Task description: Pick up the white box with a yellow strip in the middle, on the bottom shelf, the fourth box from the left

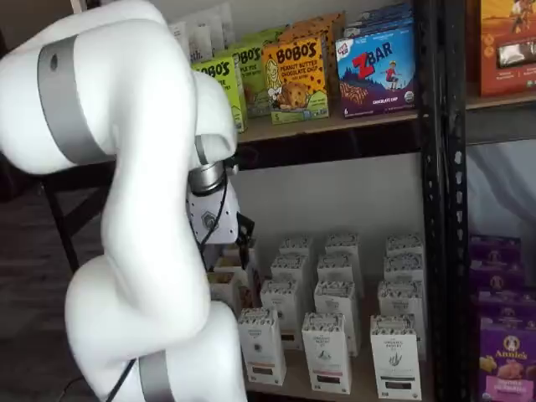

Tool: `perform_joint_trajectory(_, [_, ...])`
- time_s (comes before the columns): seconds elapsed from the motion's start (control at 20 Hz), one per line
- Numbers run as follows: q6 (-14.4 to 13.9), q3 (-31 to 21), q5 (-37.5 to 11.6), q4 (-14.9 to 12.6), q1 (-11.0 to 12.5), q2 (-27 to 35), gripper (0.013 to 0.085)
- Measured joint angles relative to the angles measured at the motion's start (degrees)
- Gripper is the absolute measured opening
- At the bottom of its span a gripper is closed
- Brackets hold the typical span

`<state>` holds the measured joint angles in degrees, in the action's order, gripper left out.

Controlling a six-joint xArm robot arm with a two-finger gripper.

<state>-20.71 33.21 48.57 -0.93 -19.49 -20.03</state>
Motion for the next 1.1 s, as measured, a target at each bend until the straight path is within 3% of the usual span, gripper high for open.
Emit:
perform_joint_trajectory(0.3, [2.1,0.4,-8.4,2.5,0.2,8.7,0.085])
perform_joint_trajectory(0.4, [4.3,0.5,-12.4,5.1,0.2,11.6,0.085])
perform_joint_trajectory(0.6, [3.2,2.0,-15.1,3.9,0.0,16.4,0.085])
perform_joint_trajectory(0.75, [4.0,3.4,-18.9,5.0,-0.4,21.2,0.085])
perform_joint_trajectory(1.1, [9.8,6.7,-23.8,11.9,-1.0,29.0,0.085])
